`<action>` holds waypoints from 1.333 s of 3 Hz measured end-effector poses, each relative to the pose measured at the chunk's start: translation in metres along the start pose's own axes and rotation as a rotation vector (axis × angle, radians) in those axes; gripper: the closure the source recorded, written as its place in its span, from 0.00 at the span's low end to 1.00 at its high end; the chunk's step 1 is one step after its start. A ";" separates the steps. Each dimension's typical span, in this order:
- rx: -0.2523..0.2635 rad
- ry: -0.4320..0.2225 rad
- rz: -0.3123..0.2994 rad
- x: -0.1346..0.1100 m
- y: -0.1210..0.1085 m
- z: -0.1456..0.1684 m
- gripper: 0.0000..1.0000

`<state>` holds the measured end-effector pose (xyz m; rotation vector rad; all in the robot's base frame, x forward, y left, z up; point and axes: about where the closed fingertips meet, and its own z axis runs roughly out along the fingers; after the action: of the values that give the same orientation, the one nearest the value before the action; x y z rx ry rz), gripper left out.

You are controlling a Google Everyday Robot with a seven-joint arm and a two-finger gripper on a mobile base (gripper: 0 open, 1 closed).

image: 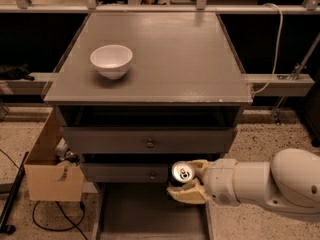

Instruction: Place pepsi can into bottom drawer

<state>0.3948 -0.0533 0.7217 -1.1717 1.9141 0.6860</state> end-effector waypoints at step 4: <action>0.042 0.064 -0.021 0.091 -0.083 0.040 1.00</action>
Offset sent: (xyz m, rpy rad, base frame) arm 0.0816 -0.0548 -0.1062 -0.1327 -0.0671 0.0100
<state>0.4577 -0.1021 0.6197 -1.1986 1.9566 0.6008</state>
